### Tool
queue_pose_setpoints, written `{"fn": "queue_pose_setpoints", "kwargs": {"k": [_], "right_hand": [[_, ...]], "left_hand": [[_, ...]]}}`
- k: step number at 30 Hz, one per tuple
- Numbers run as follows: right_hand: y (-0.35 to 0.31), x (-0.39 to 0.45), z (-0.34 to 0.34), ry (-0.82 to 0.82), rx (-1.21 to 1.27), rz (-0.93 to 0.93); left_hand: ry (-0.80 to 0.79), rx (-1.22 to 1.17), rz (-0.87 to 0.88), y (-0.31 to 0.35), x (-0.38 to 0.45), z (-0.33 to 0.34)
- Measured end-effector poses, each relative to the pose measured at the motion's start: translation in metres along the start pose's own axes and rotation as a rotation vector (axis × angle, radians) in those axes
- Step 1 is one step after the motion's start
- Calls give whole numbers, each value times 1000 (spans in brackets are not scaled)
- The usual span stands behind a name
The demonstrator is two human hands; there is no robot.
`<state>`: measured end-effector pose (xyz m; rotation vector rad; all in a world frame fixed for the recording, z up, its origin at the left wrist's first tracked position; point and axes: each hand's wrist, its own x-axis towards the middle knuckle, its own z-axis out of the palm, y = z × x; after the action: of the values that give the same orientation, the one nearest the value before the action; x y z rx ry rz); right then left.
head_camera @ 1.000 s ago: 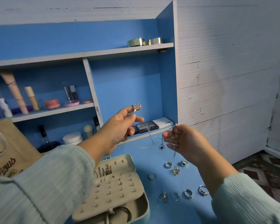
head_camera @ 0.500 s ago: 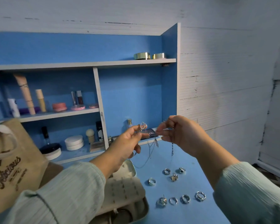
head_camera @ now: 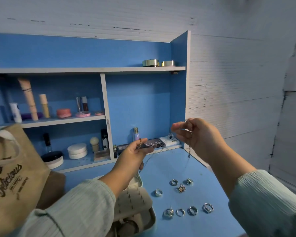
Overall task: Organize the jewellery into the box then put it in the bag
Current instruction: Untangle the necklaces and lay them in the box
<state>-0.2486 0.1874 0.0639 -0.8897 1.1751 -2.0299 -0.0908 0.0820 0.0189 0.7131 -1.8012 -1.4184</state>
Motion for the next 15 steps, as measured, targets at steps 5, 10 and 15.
{"fn": "queue_pose_setpoints", "kwargs": {"k": [5, 10, 15], "right_hand": [[-2, -2, -10, 99, 57, 12], [-1, -5, -21, 147, 34, 46], [-1, -9, -20, 64, -71, 77]], "left_hand": [[3, 74, 19, -8, 3, -5], [-12, 107, -2, -9, 0, -7], [-85, 112, -20, -3, -5, 0]]}}
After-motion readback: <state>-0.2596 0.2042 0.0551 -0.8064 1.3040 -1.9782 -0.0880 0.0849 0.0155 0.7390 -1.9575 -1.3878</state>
